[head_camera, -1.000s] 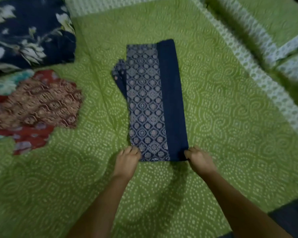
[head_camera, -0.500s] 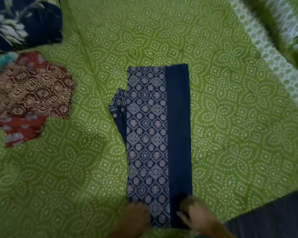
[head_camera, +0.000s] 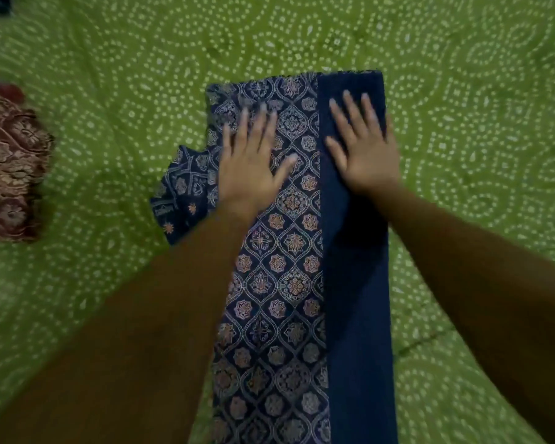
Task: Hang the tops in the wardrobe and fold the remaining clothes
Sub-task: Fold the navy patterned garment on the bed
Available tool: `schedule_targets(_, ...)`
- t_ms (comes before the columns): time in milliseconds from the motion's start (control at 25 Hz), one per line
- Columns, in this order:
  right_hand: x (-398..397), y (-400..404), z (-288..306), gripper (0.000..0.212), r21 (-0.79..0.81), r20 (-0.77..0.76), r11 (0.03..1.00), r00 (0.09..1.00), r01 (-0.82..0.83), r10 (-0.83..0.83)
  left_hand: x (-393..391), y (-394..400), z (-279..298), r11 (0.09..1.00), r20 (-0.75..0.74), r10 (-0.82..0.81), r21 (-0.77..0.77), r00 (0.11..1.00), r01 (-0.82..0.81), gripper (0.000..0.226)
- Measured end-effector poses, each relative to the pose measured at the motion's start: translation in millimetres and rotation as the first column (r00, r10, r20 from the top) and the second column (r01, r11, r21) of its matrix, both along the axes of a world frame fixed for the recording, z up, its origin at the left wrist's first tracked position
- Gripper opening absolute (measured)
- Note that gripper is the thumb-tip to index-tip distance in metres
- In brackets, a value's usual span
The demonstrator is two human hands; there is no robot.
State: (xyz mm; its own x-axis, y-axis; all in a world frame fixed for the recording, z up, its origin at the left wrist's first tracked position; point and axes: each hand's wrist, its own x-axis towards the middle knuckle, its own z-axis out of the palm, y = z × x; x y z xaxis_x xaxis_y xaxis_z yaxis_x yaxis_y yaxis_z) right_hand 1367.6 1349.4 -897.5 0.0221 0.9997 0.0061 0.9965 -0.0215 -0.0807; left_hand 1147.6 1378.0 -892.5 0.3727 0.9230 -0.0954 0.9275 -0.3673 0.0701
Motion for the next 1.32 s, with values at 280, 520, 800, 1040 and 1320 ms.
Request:
schedule_targets(280,-45,-39,11,0.064,-0.040,-0.068,0.962,0.960,0.268,-0.271,15,-50,15,0.984,0.069,0.167,-0.079,0.984,-0.161,0.065)
schedule_targets(520,-109,-320,17,0.060,-0.278,-0.206,0.949,0.974,-0.150,0.093,-72,-356,19,0.923,0.072,-0.276,-0.258,0.958,0.286,0.064)
schedule_targets(800,-94,-369,45,0.045,-0.349,-0.231,0.896,0.952,-0.274,0.201,-114,-403,62,0.907,0.265,0.150,-0.421,0.953,-0.025,0.071)
schedule_targets(1040,-80,-227,61,0.036,-0.504,-0.408,0.864,0.879,0.007,-0.246,-87,-139,79,0.265,0.356,0.911,-0.893,-0.208,-0.364,0.045)
schedule_targets(1320,-100,-184,63,0.044,-0.610,-0.277,0.750,0.818,0.256,-0.504,-170,-73,61,0.228,0.386,0.866,-0.870,-0.318,-0.437,0.061)
